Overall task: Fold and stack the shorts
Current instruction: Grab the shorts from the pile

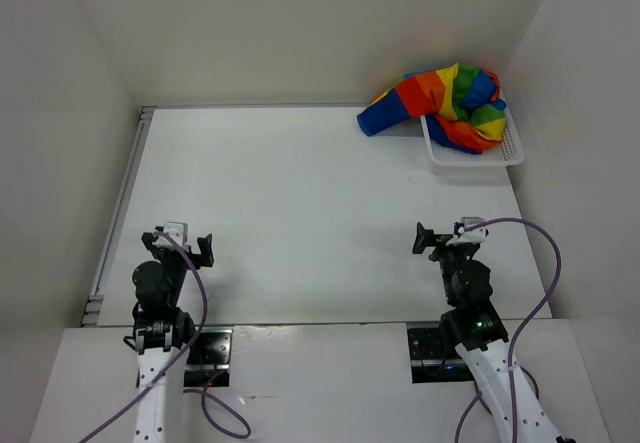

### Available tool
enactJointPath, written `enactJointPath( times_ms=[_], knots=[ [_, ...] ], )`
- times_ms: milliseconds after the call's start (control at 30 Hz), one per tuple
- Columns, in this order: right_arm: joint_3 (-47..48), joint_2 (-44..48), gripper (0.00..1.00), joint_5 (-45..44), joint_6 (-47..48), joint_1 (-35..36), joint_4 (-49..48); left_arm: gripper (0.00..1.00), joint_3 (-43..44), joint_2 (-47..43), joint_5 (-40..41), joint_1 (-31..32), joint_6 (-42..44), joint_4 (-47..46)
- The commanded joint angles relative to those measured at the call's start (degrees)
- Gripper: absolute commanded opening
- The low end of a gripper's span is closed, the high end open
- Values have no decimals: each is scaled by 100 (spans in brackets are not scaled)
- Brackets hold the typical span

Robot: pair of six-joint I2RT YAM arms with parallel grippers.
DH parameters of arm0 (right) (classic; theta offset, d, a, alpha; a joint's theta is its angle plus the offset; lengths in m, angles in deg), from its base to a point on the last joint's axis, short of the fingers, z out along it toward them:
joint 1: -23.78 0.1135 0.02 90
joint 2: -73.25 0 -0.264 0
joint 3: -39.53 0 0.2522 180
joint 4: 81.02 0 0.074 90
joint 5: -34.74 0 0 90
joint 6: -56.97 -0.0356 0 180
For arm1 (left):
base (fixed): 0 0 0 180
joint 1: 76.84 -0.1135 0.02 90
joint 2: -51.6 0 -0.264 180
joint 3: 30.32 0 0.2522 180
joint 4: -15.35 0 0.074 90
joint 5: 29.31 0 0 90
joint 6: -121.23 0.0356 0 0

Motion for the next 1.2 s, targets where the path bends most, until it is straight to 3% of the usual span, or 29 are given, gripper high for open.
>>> enactJointPath(
  times_ms=[0, 200, 367, 400, 433, 467, 700, 733, 767, 800, 833, 900, 933, 1000, 1033, 1100, 1133, 1167],
  knots=[
    [-215, 76, 99, -92, -59, 43, -149, 99, -182, -148, -2, 14, 21, -261],
    [-215, 76, 99, -137, -25, 43, -236, 99, -182, -148, -2, 14, 21, -261],
    [-215, 76, 99, 1577, 1119, 43, -834, 99, -69, -148, -562, 14, 21, -191],
    [-215, 76, 99, 1578, 945, 43, -1148, 99, -68, -148, -886, 14, 21, -190],
    [-215, 76, 99, 1430, 29, 43, -1351, 99, -68, -148, -976, 14, 21, -138],
    [-215, 76, 99, 611, -702, 43, -1510, 99, -68, -148, -977, 14, 21, -138],
    [267, 76, 100, 1138, -446, 43, -1249, 99, 107, -148, -827, -39, 21, -452],
    [329, 76, 100, 904, -1612, 43, -1344, 99, 108, -148, -958, -39, 21, -593],
    [330, 76, 100, -238, -2807, 43, -1449, 99, 108, -148, -960, -91, 21, -795],
    [330, 76, 100, -407, -3723, 43, -1206, 99, 108, -148, -960, -92, 21, -1127],
    [330, 76, 100, -295, -4916, 43, -1117, 99, 108, -148, -1081, -92, 21, -1235],
    [136, 76, 100, 416, -5925, 43, -776, 99, 108, -148, -1379, -92, 21, -1185],
    [232, 76, 100, 540, -6339, 43, -60, 99, 160, -148, -2460, -92, 21, -870],
    [565, 76, 100, 96, -6527, 43, 437, 99, 213, -148, -2848, -92, 21, -167],
    [689, 76, 100, -20, -6771, 43, 840, 99, 213, -148, -2684, -92, 21, -286],
    [551, 76, 100, 562, -7020, -9, 495, 99, 213, -148, -2525, -92, 21, -628],
    [428, 76, 100, 689, -6855, -9, -195, 99, 213, -148, -2524, -92, 21, -534],
    [348, 76, 100, 690, -6853, -9, -272, 99, 309, -148, -2611, -92, 21, -315]
  ],
)
